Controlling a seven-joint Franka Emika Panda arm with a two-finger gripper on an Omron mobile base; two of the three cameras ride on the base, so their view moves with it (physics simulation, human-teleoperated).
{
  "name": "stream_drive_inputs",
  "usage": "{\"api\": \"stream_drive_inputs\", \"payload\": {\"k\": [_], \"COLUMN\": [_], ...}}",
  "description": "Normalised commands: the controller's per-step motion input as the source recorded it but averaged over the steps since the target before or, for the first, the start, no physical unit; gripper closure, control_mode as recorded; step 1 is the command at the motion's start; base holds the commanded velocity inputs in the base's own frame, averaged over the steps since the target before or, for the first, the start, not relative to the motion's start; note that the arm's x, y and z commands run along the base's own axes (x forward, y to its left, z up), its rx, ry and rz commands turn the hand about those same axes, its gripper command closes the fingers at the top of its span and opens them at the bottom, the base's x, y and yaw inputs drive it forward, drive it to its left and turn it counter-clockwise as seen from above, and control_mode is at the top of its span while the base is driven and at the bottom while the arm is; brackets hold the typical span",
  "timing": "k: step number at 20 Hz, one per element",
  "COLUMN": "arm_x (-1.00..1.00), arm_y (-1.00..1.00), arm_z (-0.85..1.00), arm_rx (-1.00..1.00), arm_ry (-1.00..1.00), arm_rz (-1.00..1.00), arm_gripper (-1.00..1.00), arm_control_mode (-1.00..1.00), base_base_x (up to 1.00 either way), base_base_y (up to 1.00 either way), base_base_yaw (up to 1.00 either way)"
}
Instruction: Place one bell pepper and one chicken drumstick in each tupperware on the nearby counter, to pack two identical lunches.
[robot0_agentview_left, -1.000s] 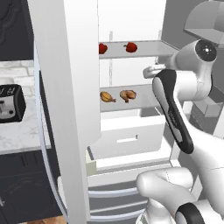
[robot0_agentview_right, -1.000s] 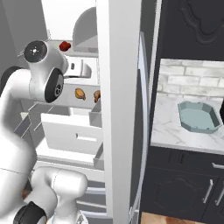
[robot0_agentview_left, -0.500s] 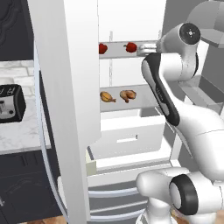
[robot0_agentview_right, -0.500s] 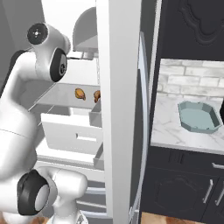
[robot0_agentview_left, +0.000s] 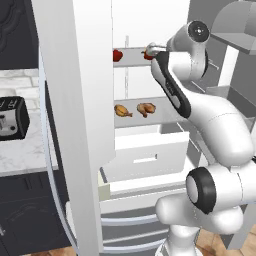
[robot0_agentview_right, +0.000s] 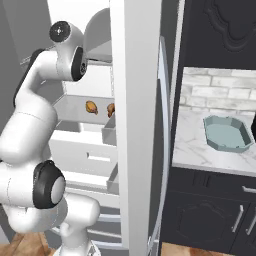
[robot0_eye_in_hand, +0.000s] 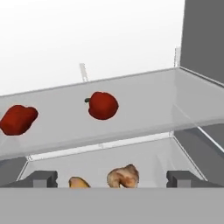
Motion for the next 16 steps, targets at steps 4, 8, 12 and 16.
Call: {"api": "stream_drive_inputs", "payload": {"k": [4, 8, 12, 16], "arm_x": [0.66, 0.76, 0.73, 0.6], "arm_y": [0.0, 0.04, 0.08, 0.05], "arm_z": [-0.03, -0.1, -0.07, -0.19], "arm_rx": [-0.06, -0.02, 0.0, 0.0], "arm_ry": [0.19, 0.16, 0.05, 0.0], "arm_rz": [0.0, 0.0, 0.01, 0.01], "arm_gripper": [-1.0, -1.0, -1.0, -1.0], "arm_control_mode": [-1.0, -1.0, -1.0, -1.0], "base_base_x": [0.0, 0.0, 0.0, 0.0], "base_base_y": [0.0, 0.0, 0.0, 0.0], "base_base_yaw": [0.0, 0.0, 0.0, 0.0]}}
